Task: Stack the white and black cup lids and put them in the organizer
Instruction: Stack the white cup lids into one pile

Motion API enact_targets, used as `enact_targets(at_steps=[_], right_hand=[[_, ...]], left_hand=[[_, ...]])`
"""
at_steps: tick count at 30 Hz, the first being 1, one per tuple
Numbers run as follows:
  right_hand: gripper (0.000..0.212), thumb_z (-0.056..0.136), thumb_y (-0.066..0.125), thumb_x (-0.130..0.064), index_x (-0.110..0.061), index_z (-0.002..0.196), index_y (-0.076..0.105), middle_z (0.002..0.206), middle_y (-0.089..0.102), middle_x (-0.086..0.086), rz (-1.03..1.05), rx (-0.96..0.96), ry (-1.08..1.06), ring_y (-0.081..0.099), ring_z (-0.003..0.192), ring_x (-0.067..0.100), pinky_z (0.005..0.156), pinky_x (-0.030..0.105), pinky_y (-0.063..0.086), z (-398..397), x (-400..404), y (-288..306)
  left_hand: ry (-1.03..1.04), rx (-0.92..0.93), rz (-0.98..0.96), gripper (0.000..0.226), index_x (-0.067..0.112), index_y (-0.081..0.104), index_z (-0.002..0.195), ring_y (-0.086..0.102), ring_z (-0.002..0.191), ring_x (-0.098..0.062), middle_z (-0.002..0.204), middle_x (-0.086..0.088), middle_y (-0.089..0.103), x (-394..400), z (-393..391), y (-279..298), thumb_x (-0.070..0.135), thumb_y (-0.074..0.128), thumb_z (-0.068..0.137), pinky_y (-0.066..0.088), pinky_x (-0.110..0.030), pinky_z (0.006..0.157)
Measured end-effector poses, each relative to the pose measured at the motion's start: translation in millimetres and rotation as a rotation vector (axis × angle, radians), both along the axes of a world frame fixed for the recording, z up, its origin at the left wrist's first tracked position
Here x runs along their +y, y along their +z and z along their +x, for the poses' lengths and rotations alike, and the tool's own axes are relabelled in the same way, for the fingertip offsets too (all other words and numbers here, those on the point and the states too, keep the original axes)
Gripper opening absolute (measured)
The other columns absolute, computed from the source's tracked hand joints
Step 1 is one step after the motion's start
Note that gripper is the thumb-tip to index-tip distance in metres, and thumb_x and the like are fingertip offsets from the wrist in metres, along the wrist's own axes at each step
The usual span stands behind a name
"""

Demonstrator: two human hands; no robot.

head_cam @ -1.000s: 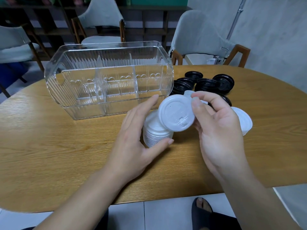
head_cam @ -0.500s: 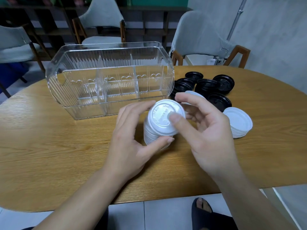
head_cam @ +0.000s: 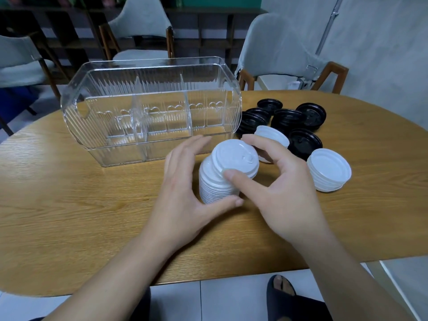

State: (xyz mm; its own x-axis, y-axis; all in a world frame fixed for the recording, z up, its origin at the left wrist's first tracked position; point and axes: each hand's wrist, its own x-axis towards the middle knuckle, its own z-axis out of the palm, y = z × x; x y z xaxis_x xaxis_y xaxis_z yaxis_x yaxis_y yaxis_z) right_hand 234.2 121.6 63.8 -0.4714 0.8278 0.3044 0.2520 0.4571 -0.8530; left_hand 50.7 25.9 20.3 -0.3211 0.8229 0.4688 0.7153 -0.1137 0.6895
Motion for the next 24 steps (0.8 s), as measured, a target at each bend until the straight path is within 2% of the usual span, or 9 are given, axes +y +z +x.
enact_targets(at_steps=[2,4,6,11,14,20,24], right_hand=[[0.058,0.085,0.09,-0.046,-0.04,0.139,0.07,0.133,0.071,-0.026,-0.028,0.003,-0.018,0.06,0.134,-0.002,0.116,0.036,0.049,-0.2,3.3,-0.9],[0.058,0.085,0.09,-0.048,-0.039,0.14,0.07,0.133,0.071,-0.027,-0.034,-0.007,-0.019,0.059,0.134,-0.004,0.117,0.034,0.049,-2.0,4.7,-3.1],[0.059,0.086,0.089,-0.048,-0.037,0.141,0.07,0.135,0.07,-0.028,-0.024,-0.018,-0.002,0.058,0.136,-0.006,0.117,0.029,0.047,-4.7,4.3,-5.3],[0.062,0.09,0.085,-0.046,-0.034,0.149,0.067,0.148,0.062,-0.028,0.05,-0.117,0.073,0.048,0.141,-0.016,0.115,0.007,0.035,-10.9,1.0,-7.4],[0.057,0.093,0.084,-0.041,-0.033,0.147,0.069,0.148,0.061,-0.029,0.062,-0.121,0.115,0.047,0.141,-0.017,0.114,0.003,0.032,-12.3,1.0,-9.7],[0.057,0.092,0.087,-0.031,-0.033,0.147,0.07,0.151,0.06,-0.032,0.043,-0.142,0.215,0.045,0.144,-0.019,0.12,0.008,0.031,-5.2,9.4,-5.9],[0.057,0.095,0.086,-0.03,-0.035,0.148,0.068,0.153,0.057,-0.034,0.018,-0.168,0.272,0.043,0.145,-0.019,0.123,0.01,0.03,-3.0,15.9,-4.2]], left_hand=[[0.008,-0.07,-0.058,0.116,0.032,0.041,0.167,0.042,0.158,-0.011,0.162,0.017,0.05,1.2,-2.5,-2.4,0.065,0.098,0.072,0.038,-0.036,0.129],[0.006,-0.157,-0.102,0.12,0.04,0.037,0.167,0.047,0.153,0.0,0.158,0.022,0.055,2.0,-3.4,-2.6,0.064,0.1,0.068,0.041,-0.034,0.126],[0.001,-0.184,-0.122,0.122,0.044,0.034,0.168,0.051,0.147,0.007,0.152,0.025,0.06,2.2,-2.8,-1.8,0.063,0.101,0.068,0.043,-0.029,0.122],[-0.03,-0.178,-0.113,0.115,0.041,0.032,0.169,0.059,0.136,0.008,0.141,0.028,0.066,3.0,-0.7,-2.6,0.052,0.1,0.077,0.045,-0.014,0.11],[-0.035,-0.185,-0.116,0.114,0.041,0.031,0.17,0.06,0.135,0.011,0.14,0.029,0.066,2.6,-0.7,-2.1,0.047,0.1,0.079,0.044,-0.008,0.105],[-0.072,-0.235,-0.13,0.117,0.042,0.032,0.171,0.062,0.135,0.006,0.14,0.027,0.069,2.3,-2.7,-2.7,0.04,0.103,0.078,0.046,-0.016,0.113],[-0.095,-0.269,-0.148,0.12,0.044,0.031,0.171,0.062,0.138,0.003,0.142,0.027,0.069,2.4,-5.3,-3.4,0.041,0.104,0.076,0.047,-0.035,0.123]])
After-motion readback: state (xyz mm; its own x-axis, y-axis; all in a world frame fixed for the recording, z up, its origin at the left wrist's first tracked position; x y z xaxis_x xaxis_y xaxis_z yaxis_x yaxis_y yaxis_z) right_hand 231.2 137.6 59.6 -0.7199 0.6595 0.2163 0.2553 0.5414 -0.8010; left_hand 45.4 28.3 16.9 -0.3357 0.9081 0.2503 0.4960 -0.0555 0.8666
